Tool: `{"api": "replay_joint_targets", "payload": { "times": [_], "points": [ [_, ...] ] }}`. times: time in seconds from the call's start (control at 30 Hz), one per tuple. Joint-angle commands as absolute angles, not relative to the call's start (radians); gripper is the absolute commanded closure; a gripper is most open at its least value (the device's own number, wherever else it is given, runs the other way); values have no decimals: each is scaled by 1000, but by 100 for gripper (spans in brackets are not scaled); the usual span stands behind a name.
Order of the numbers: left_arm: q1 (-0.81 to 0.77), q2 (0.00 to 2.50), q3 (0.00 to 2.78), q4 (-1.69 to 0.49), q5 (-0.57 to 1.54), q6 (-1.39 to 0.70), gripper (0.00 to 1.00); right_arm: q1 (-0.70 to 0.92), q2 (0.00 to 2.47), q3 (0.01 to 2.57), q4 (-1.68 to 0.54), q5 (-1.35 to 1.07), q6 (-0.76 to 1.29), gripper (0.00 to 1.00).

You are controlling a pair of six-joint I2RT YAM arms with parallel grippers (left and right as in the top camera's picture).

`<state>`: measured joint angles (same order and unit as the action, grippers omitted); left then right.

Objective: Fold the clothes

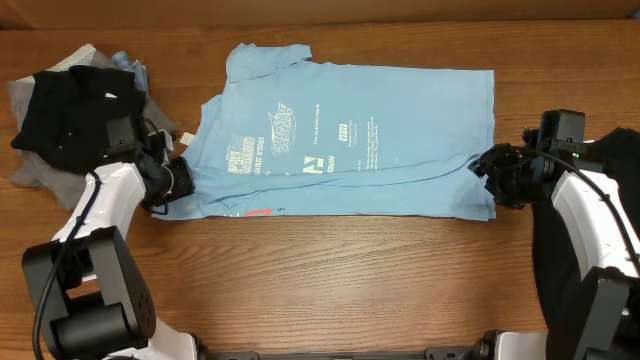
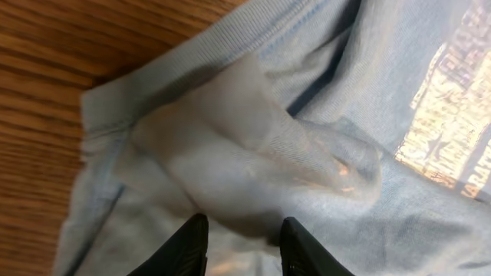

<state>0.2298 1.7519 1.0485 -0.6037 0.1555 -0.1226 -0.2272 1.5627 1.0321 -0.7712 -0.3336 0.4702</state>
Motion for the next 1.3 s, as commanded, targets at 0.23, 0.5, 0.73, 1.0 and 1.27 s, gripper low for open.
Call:
{"api": "replay_joint_targets", "payload": {
  "times": [0.23,0.5,0.73,1.0,1.27],
  "points": [
    [222,1773,1033,-567,146,-97,89,-224,1564,1045,-770,-335,464,44],
    [222,1765,1066,-628,197,-101,96,-224,1564,1045,-769,-335,463,44],
    [221,1747,1251,-819,318,-101,96,-225,1564,1045,-767,-335,464,44],
    [173,1747,1292,-754,334,-128,96,-225,1564,1045,-766,-335,463,44],
    [58,1747,1292,-657,274,-140,86,-225,1564,1045,-765,-335,463,44]
  ]
}}
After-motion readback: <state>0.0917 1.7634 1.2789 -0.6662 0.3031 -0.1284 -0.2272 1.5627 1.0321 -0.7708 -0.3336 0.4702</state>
